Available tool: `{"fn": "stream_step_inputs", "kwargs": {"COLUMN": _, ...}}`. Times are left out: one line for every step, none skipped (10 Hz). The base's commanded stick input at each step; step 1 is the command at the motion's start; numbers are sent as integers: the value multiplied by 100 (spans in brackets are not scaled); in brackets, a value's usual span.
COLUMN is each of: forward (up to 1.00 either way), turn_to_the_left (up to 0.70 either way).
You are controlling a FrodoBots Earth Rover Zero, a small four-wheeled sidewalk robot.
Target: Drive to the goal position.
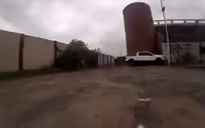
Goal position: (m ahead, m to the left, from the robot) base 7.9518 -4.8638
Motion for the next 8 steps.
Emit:
{"fn": "stream_step_inputs", "kwargs": {"forward": 70, "turn_to_the_left": 0}}
{"fn": "stream_step_inputs", "kwargs": {"forward": 70, "turn_to_the_left": -17}}
{"fn": "stream_step_inputs", "kwargs": {"forward": 70, "turn_to_the_left": 0}}
{"fn": "stream_step_inputs", "kwargs": {"forward": 70, "turn_to_the_left": 0}}
{"fn": "stream_step_inputs", "kwargs": {"forward": 70, "turn_to_the_left": 0}}
{"fn": "stream_step_inputs", "kwargs": {"forward": 70, "turn_to_the_left": 0}}
{"fn": "stream_step_inputs", "kwargs": {"forward": 70, "turn_to_the_left": 0}}
{"fn": "stream_step_inputs", "kwargs": {"forward": 70, "turn_to_the_left": 0}}
